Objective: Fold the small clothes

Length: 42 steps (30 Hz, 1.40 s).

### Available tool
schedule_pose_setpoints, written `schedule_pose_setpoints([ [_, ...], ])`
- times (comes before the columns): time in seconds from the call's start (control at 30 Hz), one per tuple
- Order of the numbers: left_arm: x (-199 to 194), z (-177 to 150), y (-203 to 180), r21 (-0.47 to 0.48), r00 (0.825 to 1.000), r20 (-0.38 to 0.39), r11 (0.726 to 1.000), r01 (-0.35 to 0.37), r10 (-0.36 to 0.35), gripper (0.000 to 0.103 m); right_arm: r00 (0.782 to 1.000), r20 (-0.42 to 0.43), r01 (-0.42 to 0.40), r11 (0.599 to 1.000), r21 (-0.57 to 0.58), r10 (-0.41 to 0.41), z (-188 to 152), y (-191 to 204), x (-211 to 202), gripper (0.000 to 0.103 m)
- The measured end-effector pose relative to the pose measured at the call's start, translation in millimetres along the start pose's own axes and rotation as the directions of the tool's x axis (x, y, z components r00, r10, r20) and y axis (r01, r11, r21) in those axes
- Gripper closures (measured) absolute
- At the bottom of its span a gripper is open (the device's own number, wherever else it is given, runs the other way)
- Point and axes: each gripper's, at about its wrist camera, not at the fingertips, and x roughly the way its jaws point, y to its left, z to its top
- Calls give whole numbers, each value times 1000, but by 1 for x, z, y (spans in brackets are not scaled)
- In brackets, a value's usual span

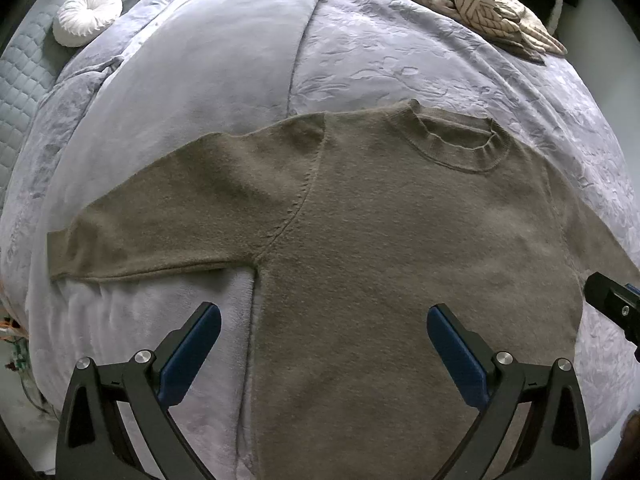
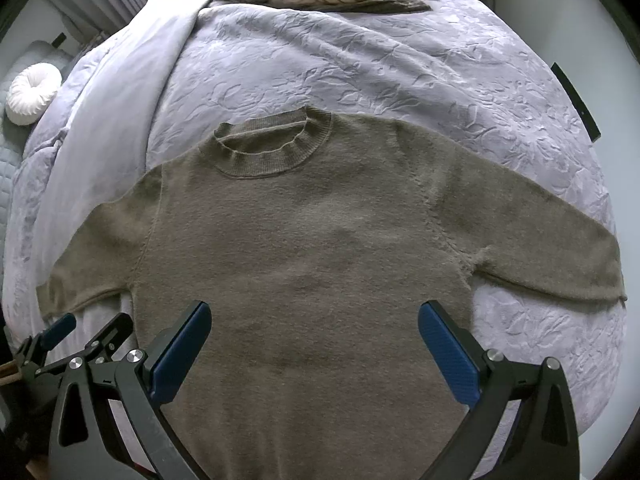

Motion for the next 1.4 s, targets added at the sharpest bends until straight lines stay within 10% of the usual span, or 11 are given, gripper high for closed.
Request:
schedule_pose_setpoints([
  [1.4,15,3,16,-38,999,-19,999,25,-25,0,1000,-6,1,999,-44,-2,0,31,15,0],
])
